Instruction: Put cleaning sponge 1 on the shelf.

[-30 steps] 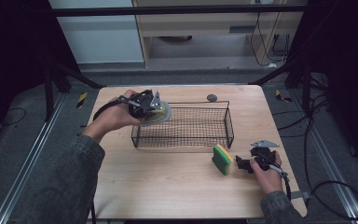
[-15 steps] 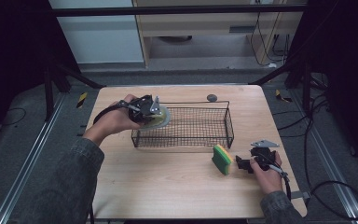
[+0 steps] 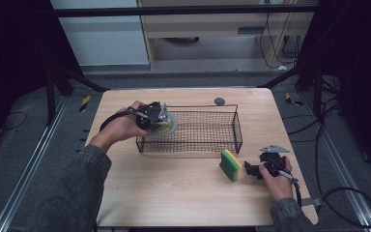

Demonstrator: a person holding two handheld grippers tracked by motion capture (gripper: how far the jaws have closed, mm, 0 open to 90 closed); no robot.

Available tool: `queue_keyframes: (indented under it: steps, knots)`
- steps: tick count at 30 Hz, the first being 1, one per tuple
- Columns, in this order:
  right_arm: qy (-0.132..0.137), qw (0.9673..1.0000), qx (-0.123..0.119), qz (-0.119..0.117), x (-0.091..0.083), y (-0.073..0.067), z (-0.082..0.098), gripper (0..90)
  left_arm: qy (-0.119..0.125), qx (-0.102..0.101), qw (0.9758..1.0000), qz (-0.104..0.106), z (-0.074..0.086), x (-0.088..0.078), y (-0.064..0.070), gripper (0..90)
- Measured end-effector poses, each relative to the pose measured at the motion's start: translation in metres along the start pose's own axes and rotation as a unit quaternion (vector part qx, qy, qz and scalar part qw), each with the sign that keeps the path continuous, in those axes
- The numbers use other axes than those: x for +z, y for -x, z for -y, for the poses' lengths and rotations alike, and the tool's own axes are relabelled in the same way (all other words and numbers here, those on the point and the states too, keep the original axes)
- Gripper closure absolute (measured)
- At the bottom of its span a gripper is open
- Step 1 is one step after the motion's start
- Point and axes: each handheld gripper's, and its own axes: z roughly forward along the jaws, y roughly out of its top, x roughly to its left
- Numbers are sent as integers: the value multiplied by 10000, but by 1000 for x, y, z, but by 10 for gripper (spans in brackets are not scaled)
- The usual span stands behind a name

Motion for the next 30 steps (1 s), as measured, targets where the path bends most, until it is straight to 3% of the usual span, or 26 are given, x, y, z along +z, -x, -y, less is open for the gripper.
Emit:
queue_keyframes:
  steps: [22,30]
  knots:
    - [9,10000,-11,2,0,0,0,4,-173,27,9998,91,1,16,5,706]
    - [9,10000,-12,1,0,0,0,4,-192,-64,9996,186,5,26,6,705]
